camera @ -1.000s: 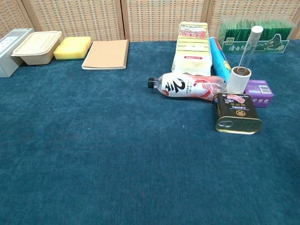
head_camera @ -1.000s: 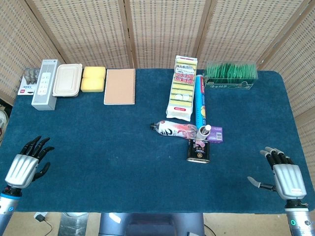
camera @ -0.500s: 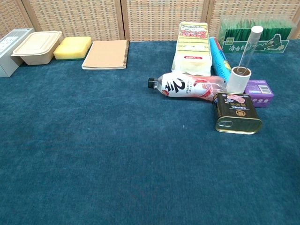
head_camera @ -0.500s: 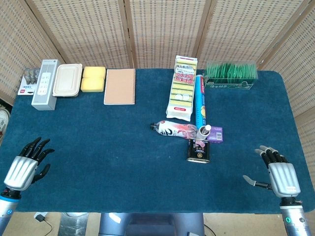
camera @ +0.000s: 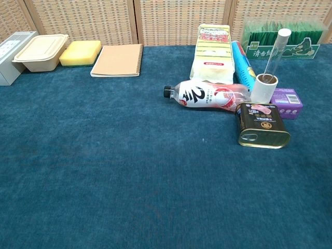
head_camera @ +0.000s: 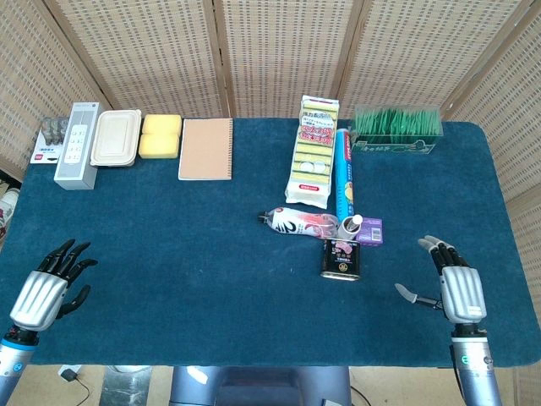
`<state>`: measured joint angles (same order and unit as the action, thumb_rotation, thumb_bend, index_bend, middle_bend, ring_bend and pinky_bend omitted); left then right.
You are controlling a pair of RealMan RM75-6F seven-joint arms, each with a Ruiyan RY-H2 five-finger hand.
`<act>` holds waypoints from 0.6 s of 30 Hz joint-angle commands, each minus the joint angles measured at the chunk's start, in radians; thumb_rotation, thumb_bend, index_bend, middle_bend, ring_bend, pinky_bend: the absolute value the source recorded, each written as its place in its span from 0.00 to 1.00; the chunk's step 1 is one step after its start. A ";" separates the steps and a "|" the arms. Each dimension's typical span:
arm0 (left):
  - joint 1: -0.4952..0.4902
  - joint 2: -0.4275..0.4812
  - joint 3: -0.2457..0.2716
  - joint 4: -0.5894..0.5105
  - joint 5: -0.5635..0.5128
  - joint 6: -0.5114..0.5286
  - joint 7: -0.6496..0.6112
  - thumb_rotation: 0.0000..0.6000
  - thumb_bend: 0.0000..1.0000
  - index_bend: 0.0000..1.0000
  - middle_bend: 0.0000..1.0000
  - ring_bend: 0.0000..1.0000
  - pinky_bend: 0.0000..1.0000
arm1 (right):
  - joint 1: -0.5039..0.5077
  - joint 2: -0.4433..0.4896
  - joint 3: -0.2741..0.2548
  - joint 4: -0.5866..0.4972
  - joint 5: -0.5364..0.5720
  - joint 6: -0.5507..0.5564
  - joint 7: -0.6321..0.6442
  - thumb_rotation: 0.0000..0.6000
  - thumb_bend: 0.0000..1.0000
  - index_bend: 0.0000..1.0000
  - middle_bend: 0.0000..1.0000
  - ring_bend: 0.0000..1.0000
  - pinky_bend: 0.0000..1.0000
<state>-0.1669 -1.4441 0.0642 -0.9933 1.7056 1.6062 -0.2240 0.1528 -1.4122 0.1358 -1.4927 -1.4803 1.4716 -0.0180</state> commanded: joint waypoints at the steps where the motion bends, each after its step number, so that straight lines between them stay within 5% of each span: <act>1: 0.001 -0.005 0.001 0.005 -0.002 -0.003 -0.002 1.00 0.35 0.29 0.14 0.05 0.19 | 0.025 -0.031 0.017 0.013 0.014 -0.019 0.014 0.39 0.21 0.18 0.21 0.28 0.46; 18: 0.008 -0.022 0.001 0.008 -0.005 0.006 -0.008 1.00 0.36 0.29 0.14 0.05 0.19 | 0.149 -0.178 0.117 0.100 0.097 -0.108 0.017 0.39 0.22 0.18 0.27 0.33 0.51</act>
<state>-0.1595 -1.4651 0.0664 -0.9854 1.7010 1.6098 -0.2311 0.2904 -1.5773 0.2435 -1.4030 -1.3922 1.3711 0.0114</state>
